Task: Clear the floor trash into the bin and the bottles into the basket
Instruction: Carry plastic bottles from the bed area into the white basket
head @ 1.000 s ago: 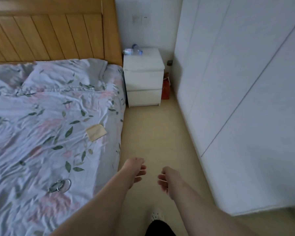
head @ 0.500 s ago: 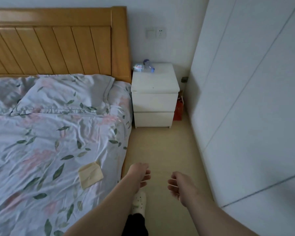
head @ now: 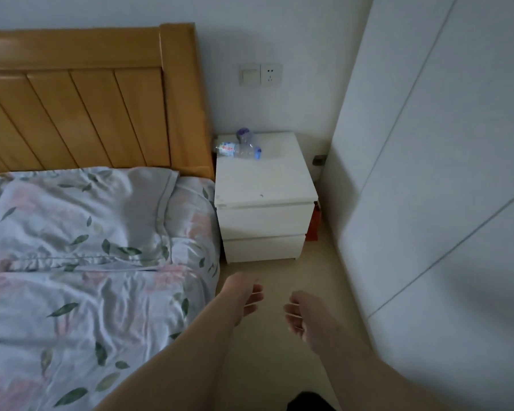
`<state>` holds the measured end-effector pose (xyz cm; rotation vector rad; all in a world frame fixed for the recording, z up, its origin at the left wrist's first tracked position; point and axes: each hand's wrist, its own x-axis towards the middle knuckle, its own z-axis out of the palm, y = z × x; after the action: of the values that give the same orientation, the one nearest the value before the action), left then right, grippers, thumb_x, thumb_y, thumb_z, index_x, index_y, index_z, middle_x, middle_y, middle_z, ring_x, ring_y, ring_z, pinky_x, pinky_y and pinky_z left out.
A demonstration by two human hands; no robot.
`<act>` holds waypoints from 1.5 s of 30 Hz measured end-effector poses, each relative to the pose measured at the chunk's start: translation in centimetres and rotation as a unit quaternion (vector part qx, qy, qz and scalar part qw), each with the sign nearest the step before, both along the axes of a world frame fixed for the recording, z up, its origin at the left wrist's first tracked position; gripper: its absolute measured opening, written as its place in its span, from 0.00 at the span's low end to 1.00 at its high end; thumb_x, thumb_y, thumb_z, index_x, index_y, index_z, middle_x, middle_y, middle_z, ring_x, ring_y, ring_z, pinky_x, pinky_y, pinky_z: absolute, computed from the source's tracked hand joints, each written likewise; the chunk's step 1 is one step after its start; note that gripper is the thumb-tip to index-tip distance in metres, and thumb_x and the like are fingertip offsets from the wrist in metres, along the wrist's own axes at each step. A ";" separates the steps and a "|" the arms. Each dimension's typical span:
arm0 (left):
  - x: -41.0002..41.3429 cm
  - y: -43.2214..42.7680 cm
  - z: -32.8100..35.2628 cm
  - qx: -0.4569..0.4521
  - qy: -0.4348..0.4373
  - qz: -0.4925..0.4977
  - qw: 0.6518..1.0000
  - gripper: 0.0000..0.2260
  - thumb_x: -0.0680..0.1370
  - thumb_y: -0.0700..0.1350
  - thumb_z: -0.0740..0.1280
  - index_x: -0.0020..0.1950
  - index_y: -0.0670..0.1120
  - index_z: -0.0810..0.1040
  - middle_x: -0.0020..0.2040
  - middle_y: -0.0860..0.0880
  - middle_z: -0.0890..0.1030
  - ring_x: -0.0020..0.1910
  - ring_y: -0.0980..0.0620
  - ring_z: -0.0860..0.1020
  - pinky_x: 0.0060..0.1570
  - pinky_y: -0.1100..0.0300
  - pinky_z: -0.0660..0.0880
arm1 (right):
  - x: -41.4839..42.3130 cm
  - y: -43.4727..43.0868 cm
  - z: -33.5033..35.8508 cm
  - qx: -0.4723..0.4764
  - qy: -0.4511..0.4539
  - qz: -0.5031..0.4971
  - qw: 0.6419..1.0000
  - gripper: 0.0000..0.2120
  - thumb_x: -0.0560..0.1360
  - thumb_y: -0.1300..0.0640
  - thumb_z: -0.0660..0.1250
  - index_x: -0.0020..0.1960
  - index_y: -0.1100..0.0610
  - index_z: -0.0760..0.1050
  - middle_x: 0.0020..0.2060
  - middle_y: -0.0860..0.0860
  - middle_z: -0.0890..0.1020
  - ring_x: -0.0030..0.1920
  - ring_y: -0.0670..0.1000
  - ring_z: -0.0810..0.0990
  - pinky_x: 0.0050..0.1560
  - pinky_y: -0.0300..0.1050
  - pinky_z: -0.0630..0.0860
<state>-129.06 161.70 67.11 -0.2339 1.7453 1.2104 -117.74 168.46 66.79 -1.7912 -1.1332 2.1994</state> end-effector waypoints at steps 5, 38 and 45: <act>-5.5 6.3 -1.5 -0.005 0.007 0.031 0.999 0.04 0.79 0.43 0.61 0.45 0.44 0.72 0.37 0.48 0.76 0.33 0.52 0.75 0.33 0.62 0.67 | -4.9 7.4 -1.0 -0.032 -0.009 0.002 0.999 0.08 0.76 0.65 0.57 0.38 0.59 0.68 0.32 0.55 0.72 0.30 0.51 0.69 0.32 0.39 0.63; -39.7 36.0 -3.3 -0.068 -0.049 0.094 0.992 0.04 0.79 0.43 0.62 0.49 0.42 0.73 0.44 0.45 0.79 0.42 0.50 0.77 0.46 0.55 0.73 | -38.8 41.0 -2.9 -0.025 -0.058 0.083 0.995 0.05 0.78 0.60 0.59 0.48 0.61 0.71 0.37 0.56 0.76 0.35 0.52 0.73 0.39 0.44 0.69; -43.6 40.0 -7.7 -0.080 -0.109 0.149 0.980 0.10 0.77 0.45 0.66 0.55 0.42 0.73 0.50 0.45 0.77 0.47 0.48 0.78 0.43 0.55 0.75 | -44.7 46.3 -8.2 0.006 -0.129 0.139 0.982 0.12 0.76 0.62 0.61 0.35 0.59 0.66 0.31 0.53 0.71 0.29 0.50 0.66 0.32 0.40 0.60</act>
<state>-172.67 201.67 59.36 -0.7193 1.6541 1.2036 -162.43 214.76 58.61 -2.0712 -1.5312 2.1343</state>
